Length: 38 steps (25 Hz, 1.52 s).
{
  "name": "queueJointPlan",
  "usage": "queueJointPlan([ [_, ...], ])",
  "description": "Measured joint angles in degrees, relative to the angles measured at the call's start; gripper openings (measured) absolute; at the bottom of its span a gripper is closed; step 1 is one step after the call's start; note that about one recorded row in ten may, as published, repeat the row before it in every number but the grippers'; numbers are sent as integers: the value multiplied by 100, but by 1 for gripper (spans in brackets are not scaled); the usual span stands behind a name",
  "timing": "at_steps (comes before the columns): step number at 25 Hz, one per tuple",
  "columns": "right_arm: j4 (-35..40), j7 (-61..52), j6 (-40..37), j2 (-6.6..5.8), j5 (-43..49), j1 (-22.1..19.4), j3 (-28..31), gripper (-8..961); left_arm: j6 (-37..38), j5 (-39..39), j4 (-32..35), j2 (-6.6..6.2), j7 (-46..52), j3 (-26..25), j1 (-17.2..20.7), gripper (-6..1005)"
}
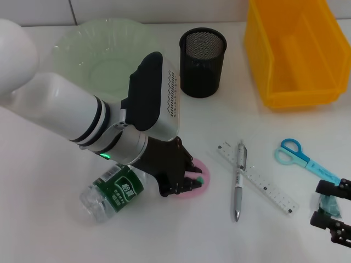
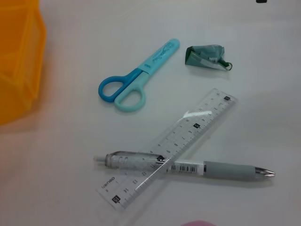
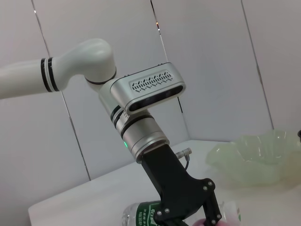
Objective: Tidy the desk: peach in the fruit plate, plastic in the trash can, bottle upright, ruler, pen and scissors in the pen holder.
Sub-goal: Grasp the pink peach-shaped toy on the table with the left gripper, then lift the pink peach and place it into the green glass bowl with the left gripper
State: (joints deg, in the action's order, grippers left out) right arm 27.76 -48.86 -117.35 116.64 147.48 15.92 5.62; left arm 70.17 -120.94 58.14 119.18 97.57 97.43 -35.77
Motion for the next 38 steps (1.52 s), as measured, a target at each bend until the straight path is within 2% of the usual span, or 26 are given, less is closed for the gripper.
queueJointPlan([
  [8,-8,0,-6,-1,0,-1,0,639,-49,68,104,0,-16,68,82,198],
  [10,-8,0,-9,-1,0,-1,0,639,-12,324,372,-22,-19,36,237,128],
  [14,-9,1,-36,-1,0,-1,1,639,30,615,677,-50,-19,-103,402,111],
  [17,-29,2,-54,-1,0,6,1,639,-16,1127,1158,-47,-31,-646,721,99],
  [19,-39,3,-56,-1,0,14,0,639,-16,1127,1158,-47,-31,-646,721,90],
  [20,-45,5,-58,-1,0,22,1,639,-226,1703,1324,-45,-141,-1287,900,86],
  [22,-76,11,-65,4,0,44,1,639,-570,1976,1258,-47,-260,-1728,947,81],
  [24,-98,11,-65,5,0,50,0,639,-570,1976,1258,-47,-260,-1728,947,79],
  [25,-120,12,-66,5,0,55,-2,639,-783,2043,1206,-47,-295,-1896,967,78],
  [26,-140,12,-65,5,0,60,-6,639,-1858,2083,782,-58,-287,-2195,921,77],
  [27,-180,13,-65,7,2,80,-13,638,-2127,2084,552,-60,-261,-2304,834,87],
  [30,-198,14,-69,8,6,96,-16,638,-2323,2085,372,-62,-234,-2384,759,116],
  [32,-234,16,-81,8,7,126,-17,638,-2535,2034,-551,-70,-120,-2845,330,135],
  [34,-244,16,-81,8,12,133,-17,638,-2679,2025,-1006,-74,-111,-3063,160,154],
  [37,-246,17,-82,8,39,159,-17,638,-2853,2032,-1201,-78,-148,-3184,136,183],
  [38,-246,17,-82,8,39,159,-17,638,-2853,2032,-1201,-78,-148,-3184,136,260],
])
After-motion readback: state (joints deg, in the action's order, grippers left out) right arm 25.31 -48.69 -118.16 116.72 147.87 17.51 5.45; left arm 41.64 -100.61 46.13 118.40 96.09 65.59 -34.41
